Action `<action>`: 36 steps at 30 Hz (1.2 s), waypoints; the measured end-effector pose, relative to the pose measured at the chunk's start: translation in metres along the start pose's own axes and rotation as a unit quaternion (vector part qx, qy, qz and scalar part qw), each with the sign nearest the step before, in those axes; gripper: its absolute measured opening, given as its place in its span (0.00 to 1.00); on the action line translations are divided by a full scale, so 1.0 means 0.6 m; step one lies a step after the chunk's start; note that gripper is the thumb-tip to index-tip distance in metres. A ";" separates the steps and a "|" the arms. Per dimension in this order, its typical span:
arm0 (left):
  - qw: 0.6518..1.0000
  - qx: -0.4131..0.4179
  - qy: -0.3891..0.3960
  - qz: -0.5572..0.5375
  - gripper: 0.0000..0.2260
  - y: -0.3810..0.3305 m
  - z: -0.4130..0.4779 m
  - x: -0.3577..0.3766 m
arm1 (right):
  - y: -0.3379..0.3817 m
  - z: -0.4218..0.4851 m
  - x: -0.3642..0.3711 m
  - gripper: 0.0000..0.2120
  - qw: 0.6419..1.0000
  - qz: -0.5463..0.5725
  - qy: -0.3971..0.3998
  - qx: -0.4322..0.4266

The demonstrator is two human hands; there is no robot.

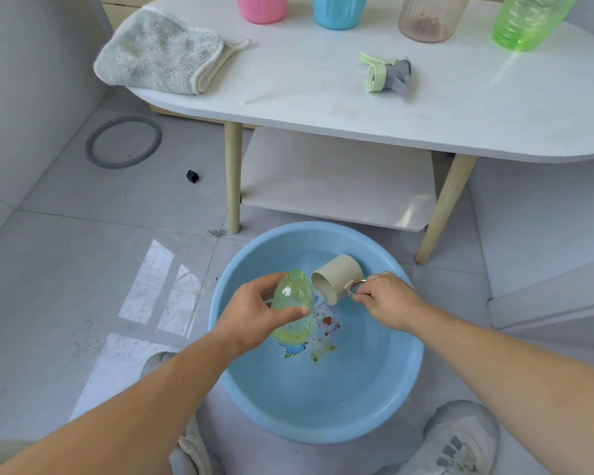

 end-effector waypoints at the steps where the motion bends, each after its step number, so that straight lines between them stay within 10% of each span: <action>1: 1.000 0.000 0.000 -0.002 0.20 -0.001 -0.001 -0.001 | -0.001 0.001 0.003 0.19 1.000 0.001 0.003 0.002; 19: 1.000 0.014 -0.014 -0.007 0.19 -0.020 -0.016 -0.012 | 0.013 -0.070 -0.128 0.11 0.957 0.249 -0.147 0.019; 36: 0.999 0.038 -0.027 0.000 0.18 -0.067 -0.028 -0.013 | 0.113 -0.227 -0.269 0.08 0.951 0.186 -0.217 -0.116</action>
Point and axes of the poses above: each hand's wrist, its own z-axis towards the middle knuckle, its own x-axis out of the palm, y = z × x, the point moved 8 cm from there along z, towards the middle knuckle, and after that the axes turned 9 degrees about y, right-handed, at the moved point
